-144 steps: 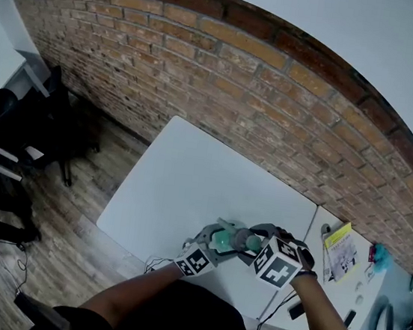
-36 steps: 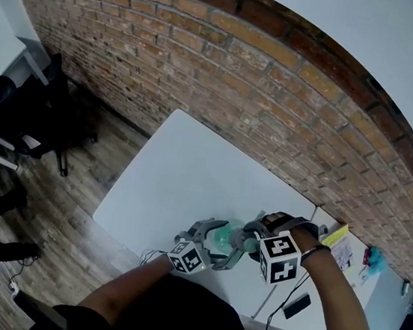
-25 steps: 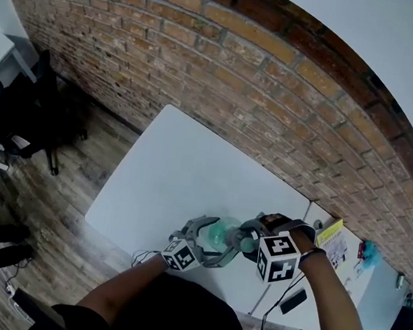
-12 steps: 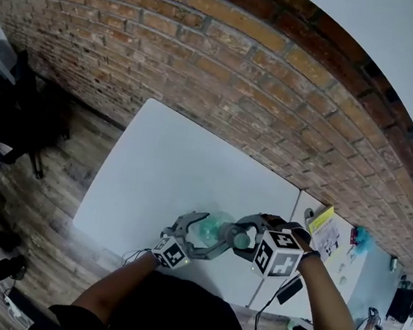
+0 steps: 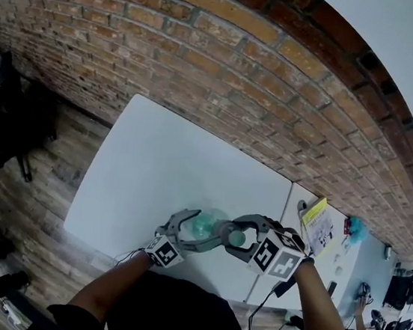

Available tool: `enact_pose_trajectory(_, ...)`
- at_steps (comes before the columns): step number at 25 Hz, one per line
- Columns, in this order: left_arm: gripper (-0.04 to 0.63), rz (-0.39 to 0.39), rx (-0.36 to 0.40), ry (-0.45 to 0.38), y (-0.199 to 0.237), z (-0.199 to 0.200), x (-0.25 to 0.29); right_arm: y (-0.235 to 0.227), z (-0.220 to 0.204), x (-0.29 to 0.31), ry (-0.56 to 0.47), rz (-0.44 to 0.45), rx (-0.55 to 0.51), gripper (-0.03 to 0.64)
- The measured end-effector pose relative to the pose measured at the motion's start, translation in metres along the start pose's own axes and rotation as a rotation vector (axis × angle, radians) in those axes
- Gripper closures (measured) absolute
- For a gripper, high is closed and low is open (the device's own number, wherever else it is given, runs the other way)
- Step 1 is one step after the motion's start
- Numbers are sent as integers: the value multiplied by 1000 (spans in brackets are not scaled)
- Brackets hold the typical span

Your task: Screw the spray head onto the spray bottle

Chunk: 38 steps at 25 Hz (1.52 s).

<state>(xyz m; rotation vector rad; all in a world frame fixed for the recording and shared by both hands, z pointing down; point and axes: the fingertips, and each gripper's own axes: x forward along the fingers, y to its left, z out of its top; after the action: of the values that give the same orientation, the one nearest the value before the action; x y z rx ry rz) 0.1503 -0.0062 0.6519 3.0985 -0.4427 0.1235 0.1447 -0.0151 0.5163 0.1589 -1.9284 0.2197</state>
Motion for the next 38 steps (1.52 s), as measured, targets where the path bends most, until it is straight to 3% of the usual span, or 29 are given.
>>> enact_pose_trajectory(9, 74, -5, -22, -20, 1, -1, 1, -3, 1, -1, -64, -42, 162, 357)
enact_pose_trajectory(15, 74, 0, -19, -13, 1, -3, 3, -5, 0, -3, -95, -90, 367, 357)
enact_pose_trajectory(22, 74, -4, -26, 12, -1, -7, 4, -5, 5, -4, -139, -84, 385, 357)
enact_pose_trajectory(25, 74, -9, -18, 19, -2, -10, 5, 0, 8, -12, -80, -86, 246, 356)
enact_pose_trajectory(30, 74, -21, -4, 27, -5, -19, 9, 8, 8, -13, 115, -55, -179, 354)
enact_pose_trajectory(33, 74, -26, -7, 39, -3, -18, 7, 5, 4, -4, 239, -39, -371, 354)
enact_pose_trajectory(36, 74, -30, -8, 54, -5, -22, 6, 7, 2, 3, 295, -12, -438, 356)
enact_pose_trajectory(38, 74, -32, -8, 62, -5, -23, 7, 7, 2, 3, 290, -4, -386, 356)
